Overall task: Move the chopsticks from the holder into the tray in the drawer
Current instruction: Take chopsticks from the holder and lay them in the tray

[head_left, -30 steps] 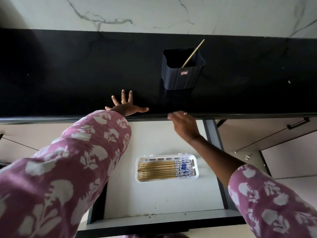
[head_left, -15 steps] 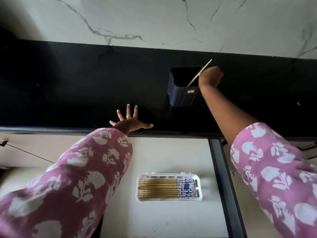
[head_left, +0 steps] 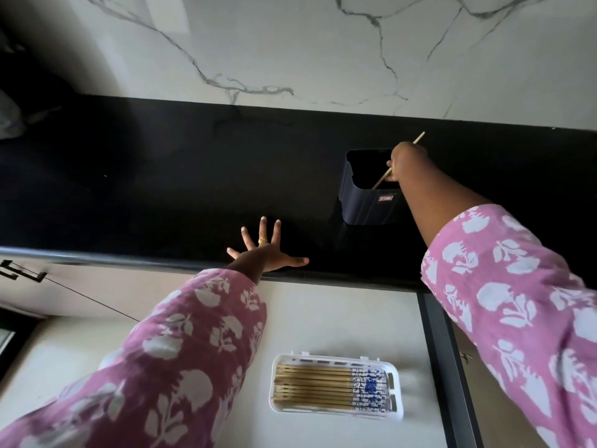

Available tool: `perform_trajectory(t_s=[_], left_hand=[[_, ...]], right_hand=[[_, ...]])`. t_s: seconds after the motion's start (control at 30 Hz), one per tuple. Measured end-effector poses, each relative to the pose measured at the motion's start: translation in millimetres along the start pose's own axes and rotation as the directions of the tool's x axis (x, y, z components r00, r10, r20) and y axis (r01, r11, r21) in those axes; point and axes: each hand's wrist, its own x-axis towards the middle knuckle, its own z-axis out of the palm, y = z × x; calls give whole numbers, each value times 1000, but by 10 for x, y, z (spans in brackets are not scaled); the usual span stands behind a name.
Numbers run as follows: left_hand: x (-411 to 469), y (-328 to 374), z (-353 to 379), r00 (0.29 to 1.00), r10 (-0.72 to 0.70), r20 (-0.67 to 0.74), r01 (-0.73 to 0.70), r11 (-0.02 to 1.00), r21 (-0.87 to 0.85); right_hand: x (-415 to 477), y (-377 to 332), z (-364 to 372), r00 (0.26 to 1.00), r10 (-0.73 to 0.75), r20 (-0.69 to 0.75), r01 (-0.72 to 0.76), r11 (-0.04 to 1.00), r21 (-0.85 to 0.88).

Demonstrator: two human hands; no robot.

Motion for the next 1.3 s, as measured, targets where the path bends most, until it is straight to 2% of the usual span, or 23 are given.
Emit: perform_trajectory(t_s=[0.1, 0.2, 0.27, 0.53, 0.7, 0.83, 1.0, 1.17, 1.23, 1.3], left_hand=[[1, 8, 23, 1000, 2, 1, -2, 1000, 4], [-1, 9, 27, 1000, 4, 1, -4, 1000, 7], [1, 4, 25, 1000, 4, 2, -4, 1000, 10], [-34, -1, 27, 1000, 11, -10, -10, 1000, 20], [-62, -15, 26, 1000, 24, -14, -24, 1000, 14], [-106, -36, 45, 1000, 25, -15, -25, 1000, 17], [-124, -18, 77, 999, 29, -27, -29, 999, 18], [-97, -52, 81, 999, 29, -31, -29, 999, 25], [-96, -66, 85, 999, 33, -32, -32, 999, 22], [-95, -73, 84, 999, 35, -35, -34, 999, 24]], right_hand=[[-5, -2, 1, 999, 3, -52, -4, 1000, -20], [146, -81, 0, 971, 29, -239, -46, 997, -63], [204, -123, -15, 952, -4, -307, -30, 994, -105], [-108, -359, -267, 883, -281, -376, 207, 952, -226], [-563, -566, -557, 856, -374, -356, 350, 927, -133], [-1086, -573, -672, 867, -441, -233, 458, 888, 22], [-1505, -216, -608, 876, -481, 7, 478, 872, 107], [-1612, 627, -342, 857, -383, 344, 451, 881, -141], [-1664, 1038, -250, 818, -323, 476, 479, 841, -252], [-1738, 1415, -172, 769, -244, 591, 537, 747, -391]])
